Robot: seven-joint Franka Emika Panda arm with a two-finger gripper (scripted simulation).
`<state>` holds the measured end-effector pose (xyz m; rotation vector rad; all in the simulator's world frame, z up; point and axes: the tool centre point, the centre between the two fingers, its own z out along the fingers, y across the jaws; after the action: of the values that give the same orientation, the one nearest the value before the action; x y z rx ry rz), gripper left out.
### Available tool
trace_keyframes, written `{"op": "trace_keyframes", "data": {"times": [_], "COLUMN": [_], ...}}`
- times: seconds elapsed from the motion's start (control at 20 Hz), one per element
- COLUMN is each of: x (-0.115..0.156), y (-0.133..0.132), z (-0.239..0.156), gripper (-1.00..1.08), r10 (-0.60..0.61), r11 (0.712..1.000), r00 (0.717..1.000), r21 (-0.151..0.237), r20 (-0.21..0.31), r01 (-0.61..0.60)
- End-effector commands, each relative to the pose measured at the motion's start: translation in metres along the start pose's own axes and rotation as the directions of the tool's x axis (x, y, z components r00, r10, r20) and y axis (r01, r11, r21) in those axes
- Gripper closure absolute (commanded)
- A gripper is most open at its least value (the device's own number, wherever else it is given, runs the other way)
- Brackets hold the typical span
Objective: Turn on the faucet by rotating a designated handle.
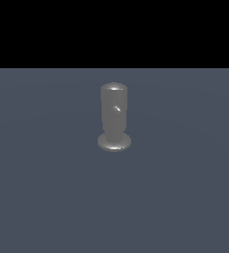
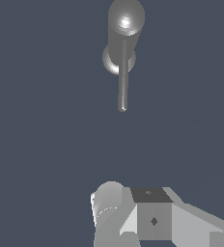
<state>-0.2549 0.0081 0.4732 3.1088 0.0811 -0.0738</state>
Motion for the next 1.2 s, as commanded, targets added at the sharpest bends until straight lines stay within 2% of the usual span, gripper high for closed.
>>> {"op": "trace_keyframes", "data": {"times": [0.0,0.55,1.15], "x": [0.000,0.009,0.037], "y": [0.000,-0.004,-0.018], "z": [0.000,0.027,0.108], "gripper": [1.08,1.08,1.08], "r10": [0.000,0.004,0.017], "r11": [1.000,1.000,1.000], "r00": [1.000,1.000,1.000], "r21": [0.000,0.003,0.014], "r20": [0.000,-0.005,-0.020], "r01": [0.000,-0.004,-0.017]}}
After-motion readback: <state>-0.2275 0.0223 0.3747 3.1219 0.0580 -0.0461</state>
